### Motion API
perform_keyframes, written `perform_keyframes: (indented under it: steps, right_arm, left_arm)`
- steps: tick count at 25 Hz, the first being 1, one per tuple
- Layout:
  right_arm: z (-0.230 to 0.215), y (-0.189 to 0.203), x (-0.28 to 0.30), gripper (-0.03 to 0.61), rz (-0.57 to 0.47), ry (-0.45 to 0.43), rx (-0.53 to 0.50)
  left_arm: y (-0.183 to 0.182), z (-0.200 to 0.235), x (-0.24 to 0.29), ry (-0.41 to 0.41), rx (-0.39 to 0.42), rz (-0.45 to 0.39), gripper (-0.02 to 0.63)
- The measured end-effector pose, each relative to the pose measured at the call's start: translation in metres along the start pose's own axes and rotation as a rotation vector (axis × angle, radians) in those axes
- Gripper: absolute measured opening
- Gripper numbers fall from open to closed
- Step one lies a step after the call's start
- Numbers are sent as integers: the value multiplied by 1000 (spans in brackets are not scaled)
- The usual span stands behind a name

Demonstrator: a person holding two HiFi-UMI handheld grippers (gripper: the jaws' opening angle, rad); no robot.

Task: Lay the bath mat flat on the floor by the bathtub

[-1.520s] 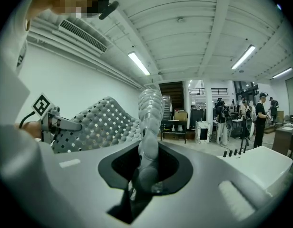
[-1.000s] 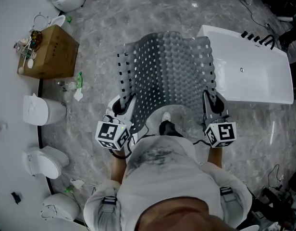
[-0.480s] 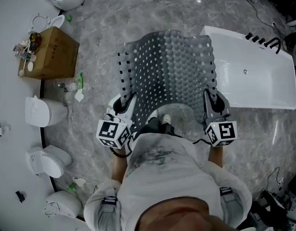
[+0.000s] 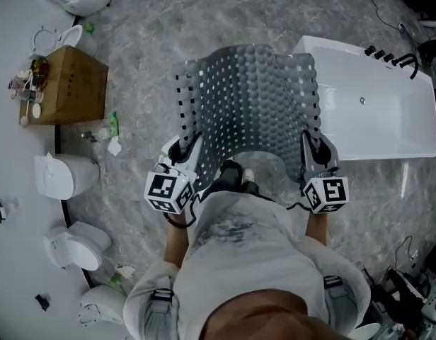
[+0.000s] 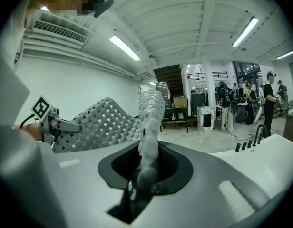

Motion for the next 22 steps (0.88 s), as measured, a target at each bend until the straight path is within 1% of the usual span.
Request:
perform_keyframes:
  steps: [5, 9, 13, 18, 22]
  right_arm:
    - [4, 10, 41, 60, 29, 55, 25]
    - [5, 25, 81, 60, 52, 91, 33]
    - [13, 33, 107, 60, 78, 128, 32]
    - [15, 42, 127, 60, 98, 159, 36]
    - [21, 50, 134, 60, 114, 169, 35]
  left_arm:
    - [-3, 47, 34, 34, -12, 35, 103]
    - [4, 85, 69, 60, -13, 66, 103]
    - [11, 116, 89, 82, -37, 86, 103]
    - [21, 143, 111, 91, -67, 110, 103]
    - [29, 157, 117, 92, -83, 121, 103]
Point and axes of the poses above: the fingertips, and each gripper's own axes: x forward along the fingers, z to its left, y out of its underside, the point moved 10 cm from there along -x, backward along the fingers, and after that the axes turned 11 degrees about -z, right-handed, at the moved point
